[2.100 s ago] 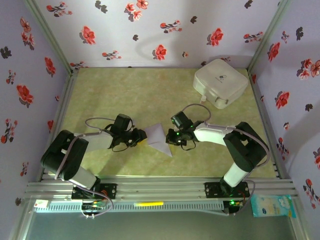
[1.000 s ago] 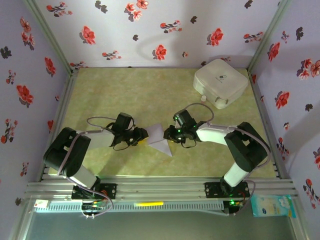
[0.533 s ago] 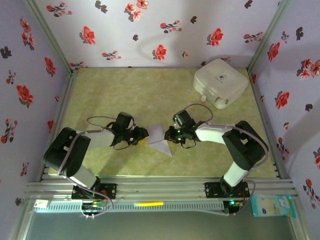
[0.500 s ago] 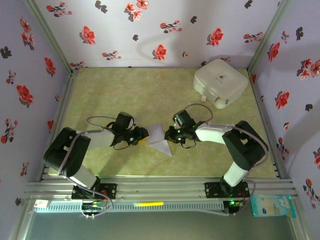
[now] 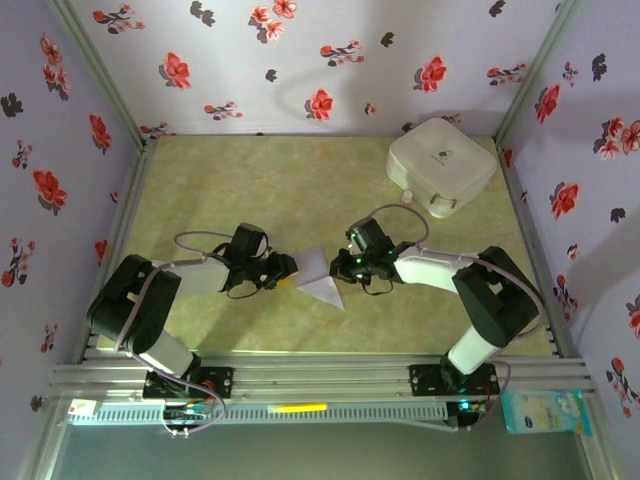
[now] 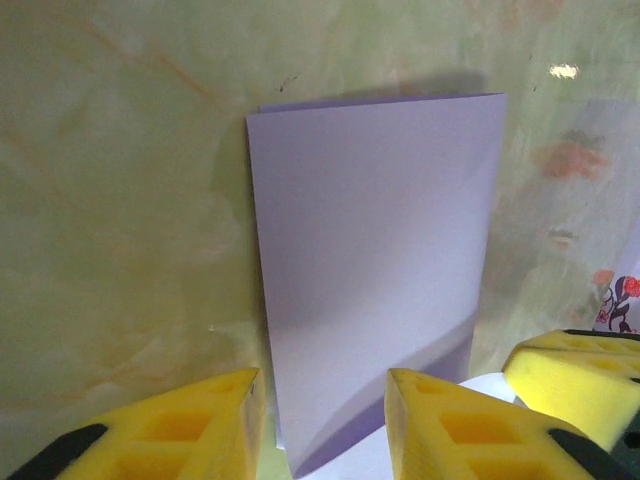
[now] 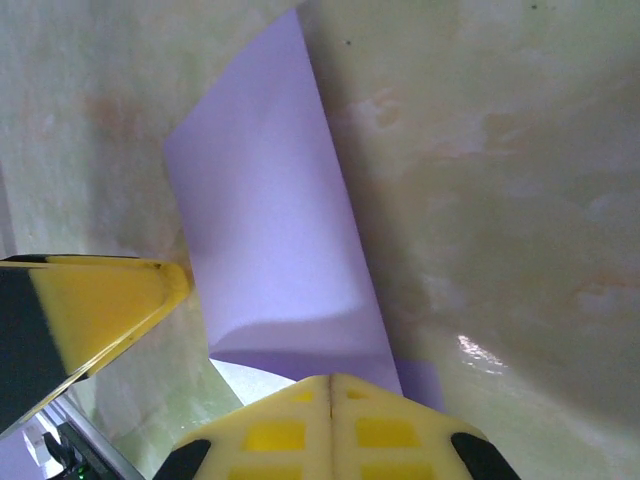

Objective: Fold a paper plane with a square sheet of paper (pick it up from the middle)
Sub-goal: Fourth fold the wing at the center of the table.

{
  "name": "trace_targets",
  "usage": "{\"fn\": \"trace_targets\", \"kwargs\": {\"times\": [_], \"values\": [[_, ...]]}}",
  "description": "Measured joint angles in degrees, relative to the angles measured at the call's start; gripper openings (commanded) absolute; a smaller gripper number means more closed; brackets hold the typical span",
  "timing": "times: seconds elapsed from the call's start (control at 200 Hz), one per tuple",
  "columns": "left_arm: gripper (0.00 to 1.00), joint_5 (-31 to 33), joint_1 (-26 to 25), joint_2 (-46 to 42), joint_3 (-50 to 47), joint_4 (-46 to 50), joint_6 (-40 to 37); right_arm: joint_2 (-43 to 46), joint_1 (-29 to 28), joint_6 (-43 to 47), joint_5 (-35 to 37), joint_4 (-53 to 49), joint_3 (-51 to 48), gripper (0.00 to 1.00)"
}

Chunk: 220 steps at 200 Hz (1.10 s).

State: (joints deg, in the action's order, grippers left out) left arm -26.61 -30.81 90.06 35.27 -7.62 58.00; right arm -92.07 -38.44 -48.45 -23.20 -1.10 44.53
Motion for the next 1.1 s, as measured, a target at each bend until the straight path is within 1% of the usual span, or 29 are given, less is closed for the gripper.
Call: {"fn": "trace_targets", "kwargs": {"times": [0.255,0.32,0.59,0.885,1.1], "values": [[0.38,0.0,0.0,0.0,0.6,0.4,0.0,1.0,0.1,-0.6,-0.7,1.3,-1.1,0.02],[0.41,0.0,0.0,0.0,0.7,0.4,0.0,1.3,0.1,-0.9,-0.9,1.5,-1.2,0.02],[0.43,0.0,0.0,0.0,0.7,0.4,0.0,2.2,0.3,-1.7,-1.2,3.7,-2.2,0.01],[0.43,0.0,0.0,0.6,0.7,0.4,0.0,3.2,1.1,-3.4,-1.7,7.6,-5.1,0.01],[0.39,-0.1,0.0,0.9,1.1,0.2,0.0,3.2,1.3,-4.6,-2.3,9.7,-6.4,0.01]]}}
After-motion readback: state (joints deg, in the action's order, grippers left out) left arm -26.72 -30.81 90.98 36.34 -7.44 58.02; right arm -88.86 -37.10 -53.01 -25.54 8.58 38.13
